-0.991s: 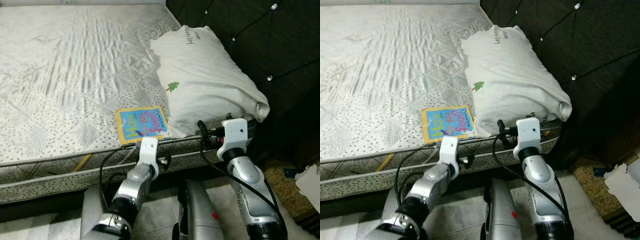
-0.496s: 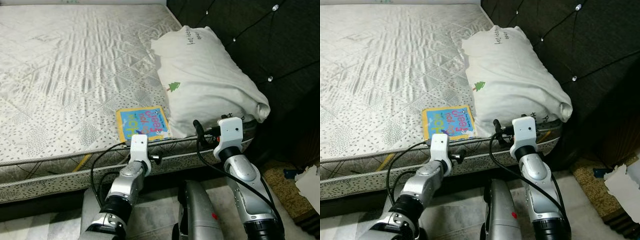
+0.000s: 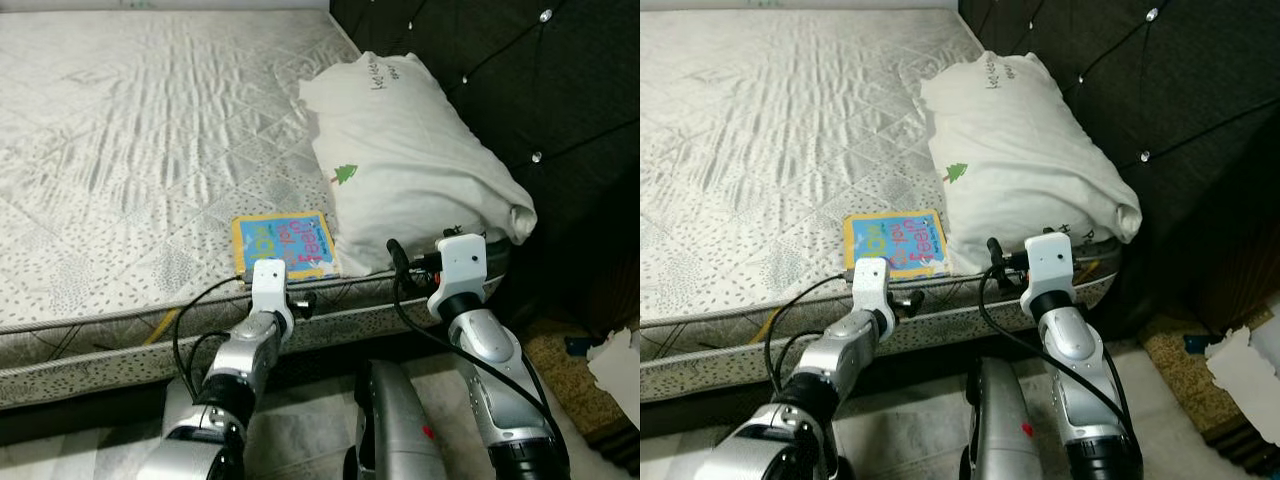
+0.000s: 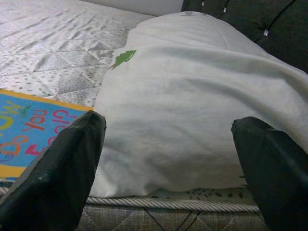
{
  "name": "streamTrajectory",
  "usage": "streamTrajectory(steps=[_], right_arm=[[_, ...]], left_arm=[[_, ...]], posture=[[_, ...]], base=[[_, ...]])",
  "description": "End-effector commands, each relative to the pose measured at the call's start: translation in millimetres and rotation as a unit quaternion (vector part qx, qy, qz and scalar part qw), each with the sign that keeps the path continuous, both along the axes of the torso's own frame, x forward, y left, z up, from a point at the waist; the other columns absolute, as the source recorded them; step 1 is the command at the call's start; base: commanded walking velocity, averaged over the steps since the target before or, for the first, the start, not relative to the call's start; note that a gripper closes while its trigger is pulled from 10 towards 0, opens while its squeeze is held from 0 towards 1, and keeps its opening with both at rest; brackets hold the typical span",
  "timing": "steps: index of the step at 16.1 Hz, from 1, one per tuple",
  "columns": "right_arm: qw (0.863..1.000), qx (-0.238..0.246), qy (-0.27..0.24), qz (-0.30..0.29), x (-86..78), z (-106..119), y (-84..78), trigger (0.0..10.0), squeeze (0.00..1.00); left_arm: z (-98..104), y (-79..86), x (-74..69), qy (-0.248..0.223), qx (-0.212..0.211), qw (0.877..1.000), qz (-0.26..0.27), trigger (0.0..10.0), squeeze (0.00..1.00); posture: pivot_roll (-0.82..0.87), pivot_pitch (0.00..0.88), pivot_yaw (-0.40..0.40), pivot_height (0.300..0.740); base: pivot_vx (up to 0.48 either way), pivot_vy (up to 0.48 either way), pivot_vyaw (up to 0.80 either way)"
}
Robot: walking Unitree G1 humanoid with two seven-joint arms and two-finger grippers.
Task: Clean up the room
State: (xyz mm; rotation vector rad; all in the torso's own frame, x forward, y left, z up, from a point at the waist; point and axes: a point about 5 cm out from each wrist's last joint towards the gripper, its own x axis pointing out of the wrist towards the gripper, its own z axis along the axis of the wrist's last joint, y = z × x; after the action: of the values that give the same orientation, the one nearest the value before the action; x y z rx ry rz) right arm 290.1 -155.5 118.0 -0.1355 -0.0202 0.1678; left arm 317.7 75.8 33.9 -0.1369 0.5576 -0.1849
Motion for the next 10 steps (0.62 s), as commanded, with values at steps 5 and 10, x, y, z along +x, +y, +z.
streamTrajectory(steps=[5, 10], right_arm=[[1.0, 0.001, 0.001, -0.009, 0.6, -0.3, -4.3, 10.0, 0.0], [1.0, 0.001, 0.001, -0.009, 0.6, -0.3, -4.3, 10.0, 0.0]], left_arm=[[7.7, 5.6, 7.3, -0.017, 0.004, 1.0, 0.012, 10.0, 0.67], [7.7, 5.6, 7.3, -0.017, 0.004, 1.0, 0.012, 10.0, 0.67]], posture=[[-0.06, 0.024, -0.086, 0.518], [-0.06, 0.024, -0.086, 0.518]], base=[[0.0, 0.0, 0.0], [0.0, 0.0, 0.0]])
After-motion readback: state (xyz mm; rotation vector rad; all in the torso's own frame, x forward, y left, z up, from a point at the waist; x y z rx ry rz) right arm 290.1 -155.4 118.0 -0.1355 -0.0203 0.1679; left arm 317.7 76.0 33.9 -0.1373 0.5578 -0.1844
